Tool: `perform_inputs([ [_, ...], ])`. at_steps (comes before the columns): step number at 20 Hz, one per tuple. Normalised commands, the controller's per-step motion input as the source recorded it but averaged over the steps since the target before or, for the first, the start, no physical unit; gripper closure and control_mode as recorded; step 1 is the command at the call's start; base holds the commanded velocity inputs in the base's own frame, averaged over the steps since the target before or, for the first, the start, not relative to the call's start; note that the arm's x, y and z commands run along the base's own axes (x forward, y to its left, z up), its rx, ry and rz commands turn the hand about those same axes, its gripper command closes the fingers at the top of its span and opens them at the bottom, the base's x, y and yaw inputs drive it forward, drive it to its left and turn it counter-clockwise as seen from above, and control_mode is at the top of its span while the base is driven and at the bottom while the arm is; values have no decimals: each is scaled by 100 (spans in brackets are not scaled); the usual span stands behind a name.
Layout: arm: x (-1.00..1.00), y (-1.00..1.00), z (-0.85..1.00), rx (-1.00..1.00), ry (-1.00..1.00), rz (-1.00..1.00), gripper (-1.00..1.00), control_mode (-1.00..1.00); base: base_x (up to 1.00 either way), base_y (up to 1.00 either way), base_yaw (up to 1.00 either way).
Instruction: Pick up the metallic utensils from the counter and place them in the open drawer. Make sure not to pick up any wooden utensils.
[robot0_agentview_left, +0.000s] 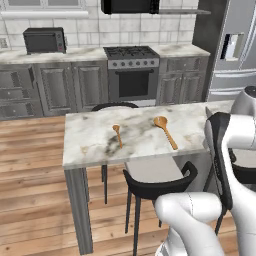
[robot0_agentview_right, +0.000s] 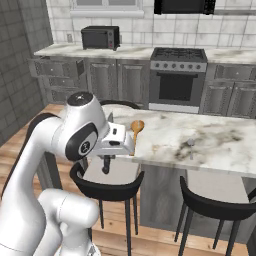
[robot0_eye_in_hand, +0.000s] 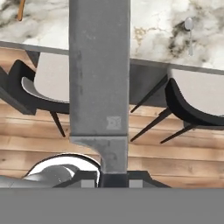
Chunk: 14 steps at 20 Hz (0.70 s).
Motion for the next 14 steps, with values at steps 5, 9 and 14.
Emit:
perform_inputs([
  [5,-4,0,16,5,-9,0,100,-100,0,0,0],
  [9,0,0,0,0,0,0,100,-100,0,0,0],
  [14,0,0,0,0,0,0,100,-100,0,0,0],
])
